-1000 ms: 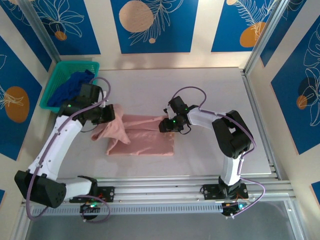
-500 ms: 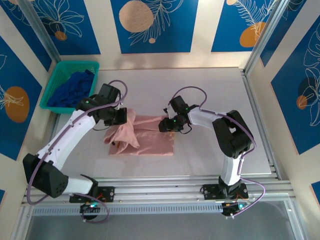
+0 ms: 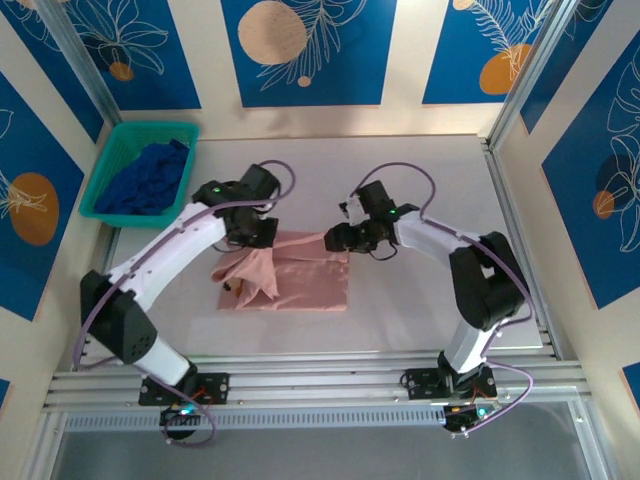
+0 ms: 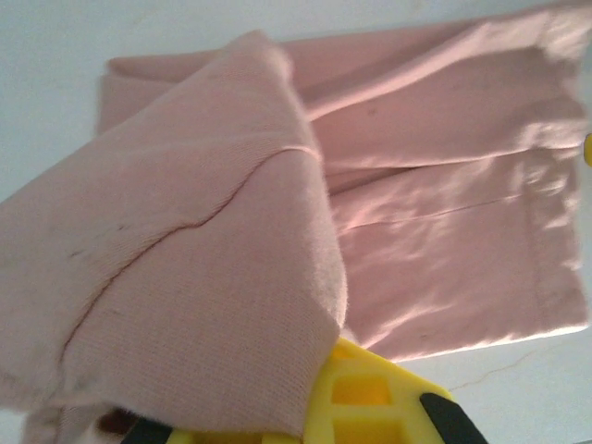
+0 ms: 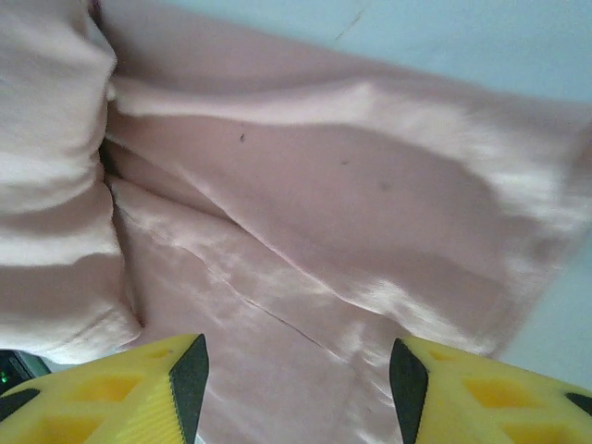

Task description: Fold the inside-out t-shirt

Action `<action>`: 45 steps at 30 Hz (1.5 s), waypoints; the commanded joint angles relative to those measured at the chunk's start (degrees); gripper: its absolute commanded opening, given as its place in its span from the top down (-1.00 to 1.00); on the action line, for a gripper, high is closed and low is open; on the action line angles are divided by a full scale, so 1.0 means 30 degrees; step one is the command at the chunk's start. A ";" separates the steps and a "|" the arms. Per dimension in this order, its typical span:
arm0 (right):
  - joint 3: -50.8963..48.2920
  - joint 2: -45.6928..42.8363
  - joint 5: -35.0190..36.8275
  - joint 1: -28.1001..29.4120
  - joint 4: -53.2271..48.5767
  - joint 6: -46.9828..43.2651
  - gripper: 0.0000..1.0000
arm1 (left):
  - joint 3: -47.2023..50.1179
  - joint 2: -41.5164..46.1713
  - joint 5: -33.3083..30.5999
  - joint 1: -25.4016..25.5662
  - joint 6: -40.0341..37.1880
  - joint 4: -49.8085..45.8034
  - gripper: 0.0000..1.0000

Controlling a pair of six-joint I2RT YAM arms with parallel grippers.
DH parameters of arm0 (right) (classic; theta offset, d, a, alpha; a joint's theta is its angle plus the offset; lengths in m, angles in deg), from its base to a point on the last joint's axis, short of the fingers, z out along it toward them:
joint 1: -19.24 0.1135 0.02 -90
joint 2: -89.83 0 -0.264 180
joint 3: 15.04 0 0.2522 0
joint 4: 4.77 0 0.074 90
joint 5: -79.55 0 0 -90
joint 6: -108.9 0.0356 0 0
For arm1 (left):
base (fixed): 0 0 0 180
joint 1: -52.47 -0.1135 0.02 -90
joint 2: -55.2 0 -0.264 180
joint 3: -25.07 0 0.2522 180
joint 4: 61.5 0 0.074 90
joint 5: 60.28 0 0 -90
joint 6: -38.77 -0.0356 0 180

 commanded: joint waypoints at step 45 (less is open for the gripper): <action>0.3179 0.3809 0.0636 0.0488 0.1257 0.2032 0.46 | 1.0334 0.1243 0.3106 0.2204 0.4099 0.7443 -0.41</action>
